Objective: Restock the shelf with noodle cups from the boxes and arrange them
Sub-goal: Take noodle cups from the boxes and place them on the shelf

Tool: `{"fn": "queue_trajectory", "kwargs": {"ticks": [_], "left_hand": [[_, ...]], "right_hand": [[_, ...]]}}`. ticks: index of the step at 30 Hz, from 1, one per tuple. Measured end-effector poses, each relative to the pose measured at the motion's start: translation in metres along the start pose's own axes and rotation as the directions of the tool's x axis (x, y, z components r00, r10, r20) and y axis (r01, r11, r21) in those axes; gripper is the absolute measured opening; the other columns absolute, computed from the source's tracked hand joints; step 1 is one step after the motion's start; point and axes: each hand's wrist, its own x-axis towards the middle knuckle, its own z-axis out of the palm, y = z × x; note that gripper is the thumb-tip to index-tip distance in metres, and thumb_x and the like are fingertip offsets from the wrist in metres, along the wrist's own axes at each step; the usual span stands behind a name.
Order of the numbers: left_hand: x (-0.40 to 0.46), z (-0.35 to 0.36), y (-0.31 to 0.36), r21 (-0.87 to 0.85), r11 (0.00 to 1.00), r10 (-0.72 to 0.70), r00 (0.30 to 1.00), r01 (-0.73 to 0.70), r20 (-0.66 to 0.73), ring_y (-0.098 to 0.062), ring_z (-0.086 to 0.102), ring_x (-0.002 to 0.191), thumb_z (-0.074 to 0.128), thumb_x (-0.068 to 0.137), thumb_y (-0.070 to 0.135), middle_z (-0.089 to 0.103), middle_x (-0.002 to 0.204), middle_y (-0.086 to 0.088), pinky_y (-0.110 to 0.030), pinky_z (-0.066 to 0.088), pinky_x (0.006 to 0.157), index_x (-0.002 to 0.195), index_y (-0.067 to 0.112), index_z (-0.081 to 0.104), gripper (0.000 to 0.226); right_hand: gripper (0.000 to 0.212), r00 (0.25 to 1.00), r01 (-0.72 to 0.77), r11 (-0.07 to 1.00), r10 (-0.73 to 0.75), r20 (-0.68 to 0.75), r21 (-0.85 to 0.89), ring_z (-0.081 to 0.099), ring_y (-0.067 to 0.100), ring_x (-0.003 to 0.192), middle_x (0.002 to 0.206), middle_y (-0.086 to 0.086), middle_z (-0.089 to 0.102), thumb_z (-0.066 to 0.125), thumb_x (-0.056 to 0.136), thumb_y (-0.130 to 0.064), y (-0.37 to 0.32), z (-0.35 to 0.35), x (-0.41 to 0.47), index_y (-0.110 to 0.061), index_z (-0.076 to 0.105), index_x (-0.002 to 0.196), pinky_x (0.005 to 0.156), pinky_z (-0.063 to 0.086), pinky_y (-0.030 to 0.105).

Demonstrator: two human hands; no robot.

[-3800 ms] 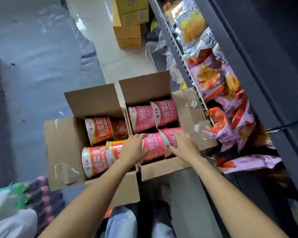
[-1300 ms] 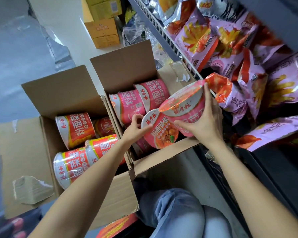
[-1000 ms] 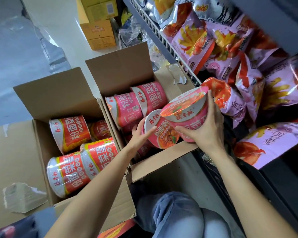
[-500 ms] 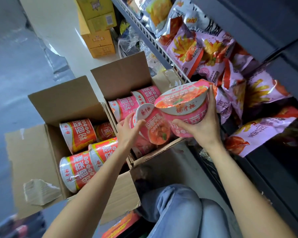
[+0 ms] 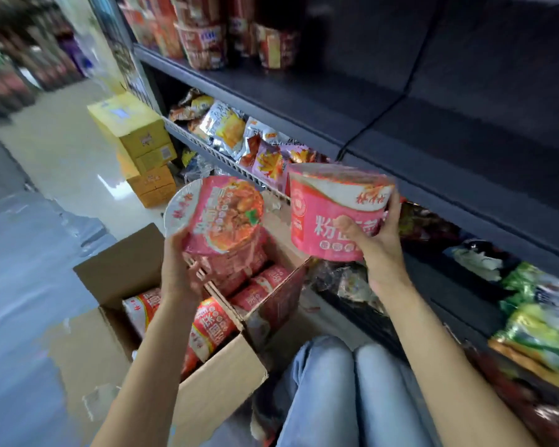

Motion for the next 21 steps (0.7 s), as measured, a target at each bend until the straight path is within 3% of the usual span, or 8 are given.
{"fn": "queue_trajectory", "kwargs": {"ticks": [3,6,10,12,15,17,19,21], "left_hand": [[-0.023,0.050,0.011,-0.007,1.000,0.012,0.989,-0.011,0.145,-0.017,0.062,0.082,0.054,0.087,0.045,0.066,0.086,0.001,-0.032,0.052,0.064,0.126,0.015,0.055,0.049],[-0.052,0.112,0.010,0.063,0.997,0.012,0.952,-0.033,0.306,-0.024,0.061,0.099,0.054,0.088,0.046,0.065,0.109,-0.002,-0.041,0.053,0.081,0.131,0.020,0.051,0.050],[-0.083,0.203,-0.013,0.125,0.991,-0.011,0.878,-0.055,0.478,-0.022,0.062,0.103,0.050,0.091,0.045,0.067,0.112,0.000,-0.049,0.052,0.088,0.115,0.028,0.058,0.030],[-0.090,0.248,-0.029,0.100,0.995,-0.034,0.835,-0.025,0.549,-0.027,0.065,0.102,0.053,0.086,0.050,0.068,0.113,-0.005,-0.055,0.051,0.091,0.121,0.022,0.059,0.045],[-0.091,0.305,-0.061,0.187,0.979,-0.025,0.864,-0.081,0.504,-0.029,0.065,0.101,0.055,0.066,0.063,0.063,0.120,-0.007,-0.052,0.054,0.087,0.130,0.026,0.050,0.074],[-0.095,0.337,-0.078,0.203,0.976,-0.029,0.870,-0.083,0.492,-0.029,0.062,0.103,0.051,0.059,0.068,0.057,0.125,-0.008,-0.051,0.053,0.088,0.131,0.027,0.047,0.082],[-0.103,0.364,-0.093,0.227,0.973,-0.065,0.884,-0.048,0.463,-0.031,0.058,0.108,0.045,0.060,0.069,0.050,0.131,-0.010,-0.051,0.050,0.091,0.136,0.028,0.042,0.087],[-0.110,0.385,-0.106,0.310,0.950,-0.095,0.911,-0.037,0.401,-0.035,0.050,0.117,0.041,0.071,0.067,0.042,0.139,-0.012,-0.053,0.043,0.099,0.143,0.026,0.033,0.083]], "right_hand": [[0.121,0.983,0.154,0.987,-0.158,-0.096,-0.050,0.049,0.006,0.127,0.145,-0.007,0.044,0.088,0.056,-0.043,-0.047,-0.045,-0.023,-0.034,0.013,0.150,0.103,0.045,0.029],[0.118,0.923,0.264,0.942,-0.309,-0.230,-0.205,0.041,-0.003,0.131,0.148,-0.013,0.033,0.085,0.069,-0.028,-0.075,-0.095,-0.028,-0.029,0.002,0.152,0.106,0.040,0.022],[0.122,0.825,0.231,0.882,-0.401,-0.397,-0.410,0.031,0.009,0.139,0.155,-0.003,0.021,0.086,0.067,-0.035,-0.086,-0.165,-0.010,-0.028,-0.001,0.152,0.116,0.031,0.040],[0.123,0.785,0.166,0.865,-0.406,-0.467,-0.473,0.025,0.015,0.142,0.154,-0.004,0.018,0.087,0.066,-0.035,-0.084,-0.196,0.000,-0.028,-0.001,0.153,0.118,0.023,0.047],[0.122,0.751,0.041,0.794,-0.425,-0.506,-0.606,0.017,0.024,0.144,0.155,0.004,0.019,0.086,0.067,-0.038,-0.074,-0.240,0.010,-0.024,0.000,0.153,0.118,0.009,0.053],[0.121,0.746,-0.084,0.737,-0.399,-0.533,-0.670,0.011,0.030,0.145,0.157,0.014,0.014,0.081,0.069,-0.047,-0.068,-0.265,0.013,-0.016,-0.001,0.153,0.117,0.006,0.054],[0.118,0.702,-0.191,0.718,-0.377,-0.604,-0.669,0.003,0.033,0.147,0.159,0.017,0.003,0.074,0.073,-0.054,-0.068,-0.283,0.010,-0.011,-0.002,0.153,0.118,0.005,0.053],[0.108,0.610,-0.176,0.674,-0.498,-0.617,-0.718,0.004,0.035,0.146,0.159,0.019,0.000,0.074,0.079,-0.041,-0.070,-0.292,0.002,-0.011,0.002,0.153,0.117,0.009,0.051]]}}
